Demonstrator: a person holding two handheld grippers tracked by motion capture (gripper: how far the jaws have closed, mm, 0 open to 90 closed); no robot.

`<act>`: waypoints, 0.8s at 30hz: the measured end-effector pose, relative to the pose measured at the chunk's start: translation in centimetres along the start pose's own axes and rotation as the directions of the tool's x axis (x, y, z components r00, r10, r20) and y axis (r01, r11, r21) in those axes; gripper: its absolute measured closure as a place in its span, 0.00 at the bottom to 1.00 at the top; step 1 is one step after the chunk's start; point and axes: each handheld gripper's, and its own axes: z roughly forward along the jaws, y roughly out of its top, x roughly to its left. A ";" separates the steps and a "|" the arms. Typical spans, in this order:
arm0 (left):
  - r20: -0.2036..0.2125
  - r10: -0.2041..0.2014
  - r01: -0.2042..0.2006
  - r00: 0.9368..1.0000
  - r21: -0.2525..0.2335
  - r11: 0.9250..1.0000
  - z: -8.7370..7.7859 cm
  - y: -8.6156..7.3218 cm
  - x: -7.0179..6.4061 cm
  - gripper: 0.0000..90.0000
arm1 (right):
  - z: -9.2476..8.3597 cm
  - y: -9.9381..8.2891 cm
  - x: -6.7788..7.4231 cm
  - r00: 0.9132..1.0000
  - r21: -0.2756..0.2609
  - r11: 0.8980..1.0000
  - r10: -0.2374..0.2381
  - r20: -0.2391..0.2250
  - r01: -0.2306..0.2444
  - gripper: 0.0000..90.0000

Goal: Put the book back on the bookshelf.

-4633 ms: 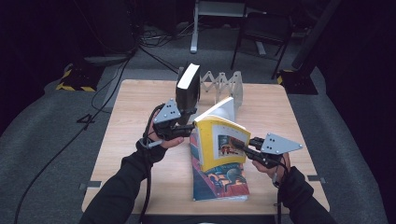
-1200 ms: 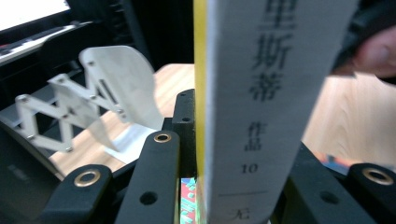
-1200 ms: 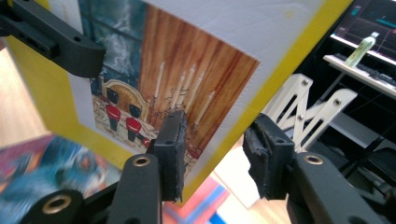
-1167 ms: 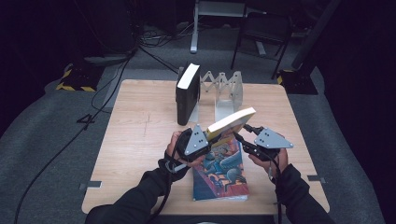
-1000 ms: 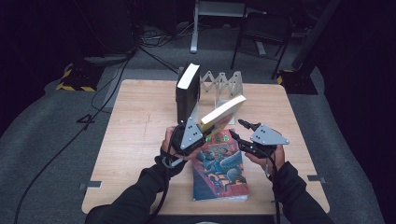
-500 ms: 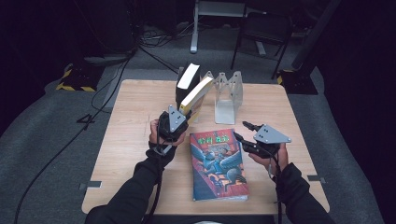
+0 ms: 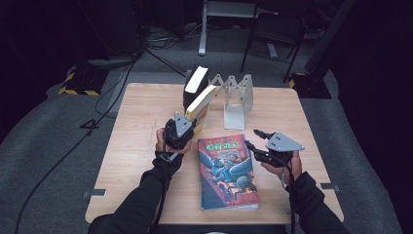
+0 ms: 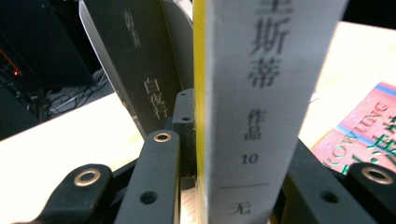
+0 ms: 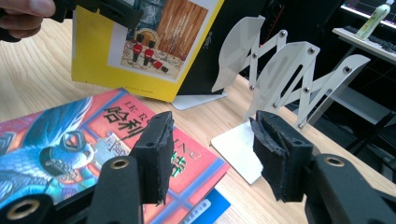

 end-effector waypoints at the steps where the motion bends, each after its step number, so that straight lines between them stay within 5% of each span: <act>1: -0.013 -0.016 0.016 1.000 -0.007 1.000 0.0 -0.1 0.0 0.83 | -0.3 -0.2 -0.1 1.000 0.004 1.000 -0.002 0.004 0.002 0.53; 9: -0.024 -0.095 0.094 0.995 -0.042 0.995 0.4 -0.2 0.4 0.83 | -1.1 -1.2 -0.5 1.000 0.025 1.000 0.002 0.018 -0.003 0.53; 17: -0.073 -0.093 0.088 0.993 -0.066 0.994 1.2 0.6 -0.1 0.83 | -1.7 -1.8 -1.2 0.999 0.034 0.999 0.020 0.032 -0.021 0.53; 20: -0.090 -0.107 0.101 0.990 -0.061 0.993 1.8 0.6 -0.3 0.83 | -1.7 -1.9 -1.1 0.999 0.038 0.999 0.016 0.031 -0.018 0.53; 24: -0.150 -0.137 0.131 0.979 -0.054 0.990 2.8 0.3 -0.8 0.83 | -1.6 -1.8 -0.9 1.000 0.039 0.999 0.007 0.030 -0.008 0.53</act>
